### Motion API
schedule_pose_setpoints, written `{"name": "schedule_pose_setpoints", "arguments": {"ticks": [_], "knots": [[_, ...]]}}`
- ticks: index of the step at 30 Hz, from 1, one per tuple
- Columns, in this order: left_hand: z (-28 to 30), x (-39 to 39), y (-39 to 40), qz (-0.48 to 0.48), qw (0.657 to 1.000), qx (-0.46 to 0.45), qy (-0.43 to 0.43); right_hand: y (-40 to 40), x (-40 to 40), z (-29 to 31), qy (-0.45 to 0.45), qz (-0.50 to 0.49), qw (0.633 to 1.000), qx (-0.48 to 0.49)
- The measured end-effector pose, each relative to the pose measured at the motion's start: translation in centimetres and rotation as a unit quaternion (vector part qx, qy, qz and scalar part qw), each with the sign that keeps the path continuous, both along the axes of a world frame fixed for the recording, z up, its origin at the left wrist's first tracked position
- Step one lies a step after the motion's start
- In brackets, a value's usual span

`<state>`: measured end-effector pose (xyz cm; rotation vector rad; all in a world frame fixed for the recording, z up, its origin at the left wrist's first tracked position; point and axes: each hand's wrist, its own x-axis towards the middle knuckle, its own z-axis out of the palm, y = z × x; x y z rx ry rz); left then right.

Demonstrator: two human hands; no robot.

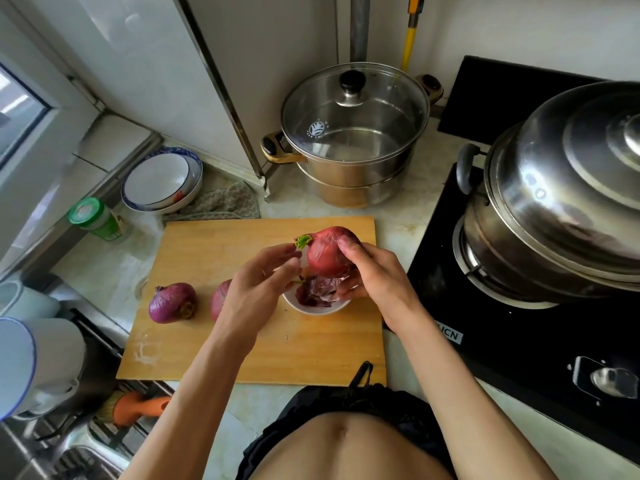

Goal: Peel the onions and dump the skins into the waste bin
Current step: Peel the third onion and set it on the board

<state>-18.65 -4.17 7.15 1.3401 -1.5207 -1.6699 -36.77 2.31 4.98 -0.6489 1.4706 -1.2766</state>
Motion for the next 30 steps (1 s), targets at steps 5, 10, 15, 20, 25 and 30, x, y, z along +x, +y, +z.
{"name": "schedule_pose_setpoints", "arguments": {"ticks": [5, 10, 15, 20, 25, 30], "knots": [[-0.5, -0.8, 0.9, -0.061, 0.995, 0.044, 0.068, 0.0, 0.4, 0.4, 0.061, 0.046, 0.997, -0.012], [-0.2, -1.2, 1.1, -0.004, 0.982, 0.098, 0.161, 0.0, 0.5, 0.2, 0.088, 0.052, 0.994, -0.050], [0.1, -0.7, 0.6, 0.034, 0.971, 0.136, 0.195, 0.1, 0.8, 0.1, 0.152, 0.056, 0.980, -0.113], [0.4, 0.1, 0.5, 0.047, 0.970, 0.136, 0.197, 0.3, 0.8, 0.5, 0.255, 0.008, 0.953, -0.161], [0.9, 1.2, 0.3, 0.024, 0.984, 0.069, 0.164, 0.2, 1.3, 1.6, 0.289, 0.018, 0.931, -0.222], [0.7, 1.6, 0.1, -0.018, 0.991, 0.038, 0.125, 0.0, 1.4, 2.2, 0.334, 0.053, 0.904, -0.260]]}}
